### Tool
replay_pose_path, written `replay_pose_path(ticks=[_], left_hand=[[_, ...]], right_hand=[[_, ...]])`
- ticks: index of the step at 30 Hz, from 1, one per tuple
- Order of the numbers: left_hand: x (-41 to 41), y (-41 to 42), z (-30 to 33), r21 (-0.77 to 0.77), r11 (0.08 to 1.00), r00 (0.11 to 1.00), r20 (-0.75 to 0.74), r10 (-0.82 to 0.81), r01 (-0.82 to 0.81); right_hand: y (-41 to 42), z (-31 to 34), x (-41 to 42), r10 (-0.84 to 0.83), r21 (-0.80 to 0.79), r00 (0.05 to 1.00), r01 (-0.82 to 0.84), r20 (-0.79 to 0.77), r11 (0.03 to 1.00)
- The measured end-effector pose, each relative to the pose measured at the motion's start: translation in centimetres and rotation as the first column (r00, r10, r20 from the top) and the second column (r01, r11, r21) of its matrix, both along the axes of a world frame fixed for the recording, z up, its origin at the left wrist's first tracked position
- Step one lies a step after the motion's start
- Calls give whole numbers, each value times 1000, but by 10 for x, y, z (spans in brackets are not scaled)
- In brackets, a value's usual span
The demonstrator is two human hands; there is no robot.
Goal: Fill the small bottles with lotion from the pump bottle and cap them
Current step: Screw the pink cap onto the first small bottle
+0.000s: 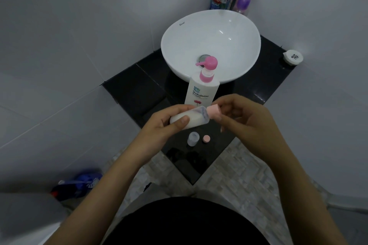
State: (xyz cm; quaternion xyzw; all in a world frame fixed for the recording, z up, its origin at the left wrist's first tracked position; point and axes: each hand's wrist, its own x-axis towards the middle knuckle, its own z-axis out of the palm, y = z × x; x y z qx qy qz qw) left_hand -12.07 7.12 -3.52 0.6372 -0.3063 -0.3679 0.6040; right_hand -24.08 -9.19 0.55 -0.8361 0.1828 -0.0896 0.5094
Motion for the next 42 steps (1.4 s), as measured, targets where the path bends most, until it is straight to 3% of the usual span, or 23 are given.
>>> replay_pose_path(ticks=[3,8,12,15,21,25,30,36,42], left_hand=[[-1,-1,0,4,1000,1000,-6,-2,2],[-1,-3,0,2,1000,1000,-27,0,0],[-3,-5,0,14,1000,1000,-14,-9,9],[-3,-5,0,8,1000,999,-45,5,-4],[-5,-7,-2,28,1000,999,-31,8,-7],[-7,-6,-2,31,999,998,-60,21,-19],[-8,-3,-4,59,998,997,-67,27,-23],[-7,-1,-5,54,998,993,-115,39,-33],[-15,-1,-4,23,995,993,-68,96,-94]], right_hand=[[6,-2,3,-73,14,997,72,10,997],[5,-2,1,-42,103,998,36,54,994],[7,-5,3,-164,120,986,159,35,980],[4,-1,-1,-86,169,993,72,76,983],[8,-5,2,-215,128,976,208,40,970],[9,-1,-1,-113,170,990,97,88,981],[11,-6,2,-220,97,975,218,13,971],[12,-4,1,-100,188,994,91,37,978],[22,-16,5,-206,102,977,201,45,974]])
